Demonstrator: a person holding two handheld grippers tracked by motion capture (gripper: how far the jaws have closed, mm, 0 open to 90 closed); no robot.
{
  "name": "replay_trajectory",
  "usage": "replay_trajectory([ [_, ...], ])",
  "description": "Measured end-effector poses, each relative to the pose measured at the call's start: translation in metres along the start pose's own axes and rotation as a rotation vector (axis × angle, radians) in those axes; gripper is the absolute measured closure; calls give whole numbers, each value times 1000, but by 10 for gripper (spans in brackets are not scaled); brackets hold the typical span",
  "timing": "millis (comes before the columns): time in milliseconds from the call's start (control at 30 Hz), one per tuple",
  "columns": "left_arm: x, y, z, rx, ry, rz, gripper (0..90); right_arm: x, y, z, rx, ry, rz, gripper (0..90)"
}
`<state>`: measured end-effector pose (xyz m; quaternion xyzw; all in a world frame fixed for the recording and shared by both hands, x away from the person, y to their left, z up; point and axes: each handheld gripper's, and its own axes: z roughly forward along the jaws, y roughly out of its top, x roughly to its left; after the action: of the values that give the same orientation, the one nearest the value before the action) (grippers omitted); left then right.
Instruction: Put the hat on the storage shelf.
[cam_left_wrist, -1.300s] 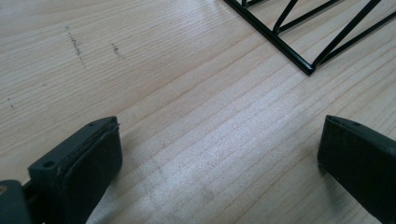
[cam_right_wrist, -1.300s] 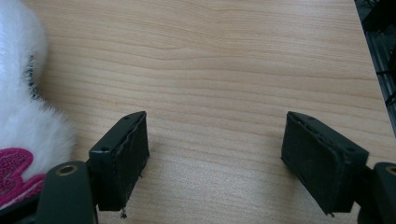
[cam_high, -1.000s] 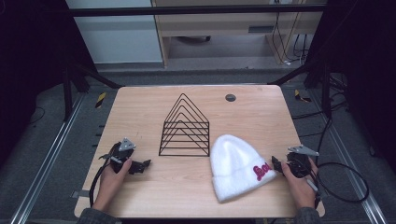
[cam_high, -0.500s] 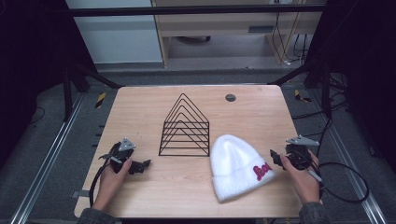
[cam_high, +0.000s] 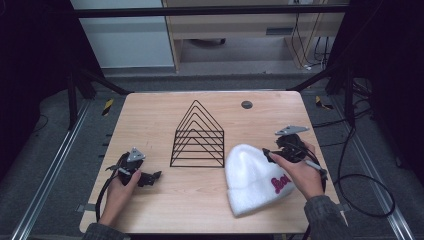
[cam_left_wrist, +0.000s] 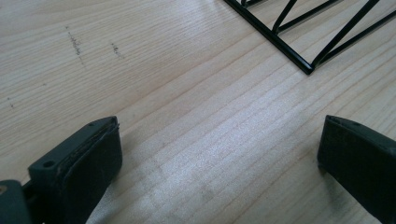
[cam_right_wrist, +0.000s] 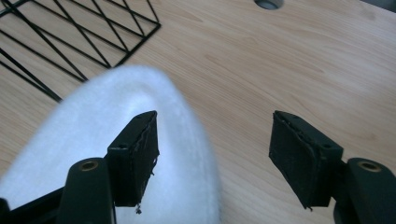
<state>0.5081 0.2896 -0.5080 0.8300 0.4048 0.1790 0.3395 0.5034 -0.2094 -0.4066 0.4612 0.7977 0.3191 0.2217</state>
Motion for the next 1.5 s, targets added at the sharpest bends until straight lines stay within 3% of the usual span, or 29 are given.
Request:
replay_trajectory([
  [267,0,0,0,1,-2,1,0,21,26,23,46,68,-67,391],
  [500,0,0,0,0,-4,4,0,27,35,42,83,90,-75,401],
  [800,0,0,0,0,-5,5,0,24,34,66,125,90,-40,395],
  [933,0,0,0,0,-5,4,0,22,28,79,161,80,-32,396],
  [967,0,0,0,0,-5,5,0,20,25,85,192,81,-21,393],
  [1100,0,0,0,0,-6,5,0,20,22,93,210,95,-8,403],
  [1267,1,0,0,0,-5,8,0,20,20,99,227,113,-16,484],
  [1500,1,0,0,0,-5,8,0,22,20,99,260,159,-44,773],
])
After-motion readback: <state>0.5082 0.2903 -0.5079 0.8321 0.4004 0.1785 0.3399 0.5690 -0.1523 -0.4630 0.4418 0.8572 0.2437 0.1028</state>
